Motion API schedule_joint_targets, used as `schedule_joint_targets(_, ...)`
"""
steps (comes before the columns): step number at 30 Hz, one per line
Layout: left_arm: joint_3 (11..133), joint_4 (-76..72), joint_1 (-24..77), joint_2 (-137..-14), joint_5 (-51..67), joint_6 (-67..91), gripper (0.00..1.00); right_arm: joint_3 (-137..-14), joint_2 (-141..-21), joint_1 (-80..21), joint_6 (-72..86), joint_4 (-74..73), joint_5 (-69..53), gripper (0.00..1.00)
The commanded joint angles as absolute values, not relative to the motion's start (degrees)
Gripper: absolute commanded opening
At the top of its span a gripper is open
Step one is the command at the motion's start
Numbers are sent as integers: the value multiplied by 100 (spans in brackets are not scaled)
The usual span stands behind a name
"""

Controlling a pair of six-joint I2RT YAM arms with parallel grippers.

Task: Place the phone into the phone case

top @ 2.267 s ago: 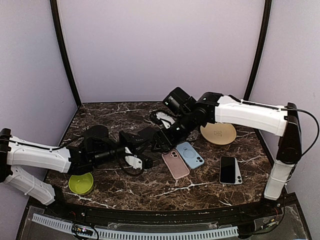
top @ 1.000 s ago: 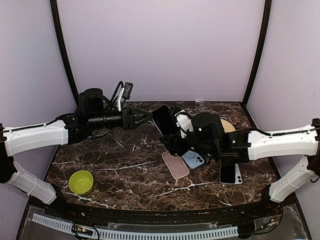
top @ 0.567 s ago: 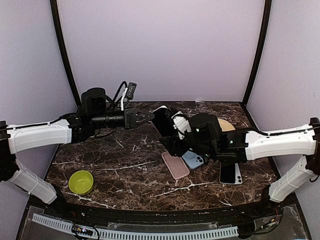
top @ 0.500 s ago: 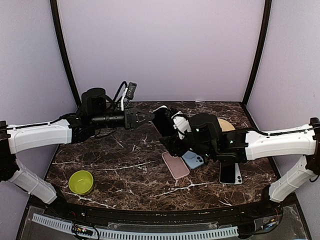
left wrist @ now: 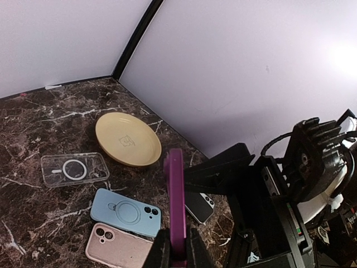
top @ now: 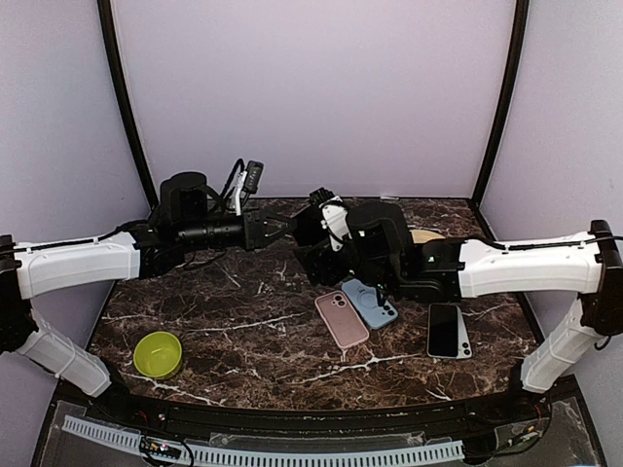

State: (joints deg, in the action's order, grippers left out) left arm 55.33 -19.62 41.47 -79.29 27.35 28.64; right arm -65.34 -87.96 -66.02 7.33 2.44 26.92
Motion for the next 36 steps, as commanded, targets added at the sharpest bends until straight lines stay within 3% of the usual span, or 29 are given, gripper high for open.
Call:
schedule_joint_targets(1,5546,-2129,4153,-7810,2588,2736,0,-6803,-8931,-6626,954,98,2975,87)
schedule_joint_targets(10,5597,-2078,4157,-7881,2699,2707,0,-6991,-9064,-6582,1075,-131,2916,74)
schedule_joint_targets(15,5588,-2125,4157,-7884,2811,2716,0,-7020,-9126,-6477,1155,-158,2787,83)
schedule_joint_targets(21,5610,-2131,4156,-7905,2836,2709,0,-7113,-9251,-6408,1127,-106,2751,82)
schedule_joint_targets(25,5604,-2144,4156,-7930,2907,2722,0,-7174,-9295,-6374,1140,-95,2700,68)
schedule_joint_targets(29,5603,-2102,4153,-8000,2957,2718,0,-7198,-9270,-6318,1326,-239,2626,40)
schedule_joint_targets(31,5617,-2018,4151,-8051,2937,2646,13,-7143,-9213,-6288,1575,-405,2625,32)
schedule_joint_targets(32,5632,-1972,4145,-8093,2894,2615,32,-7092,-9178,-6277,1732,-518,2630,30)
schedule_joint_targets(34,5685,-1741,4148,-8154,2697,2459,56,-6945,-9130,-6255,2068,-762,2571,25)
schedule_joint_targets(36,5761,-1326,4147,-8201,2232,2201,68,-6739,-9099,-6250,2440,-973,2425,23)
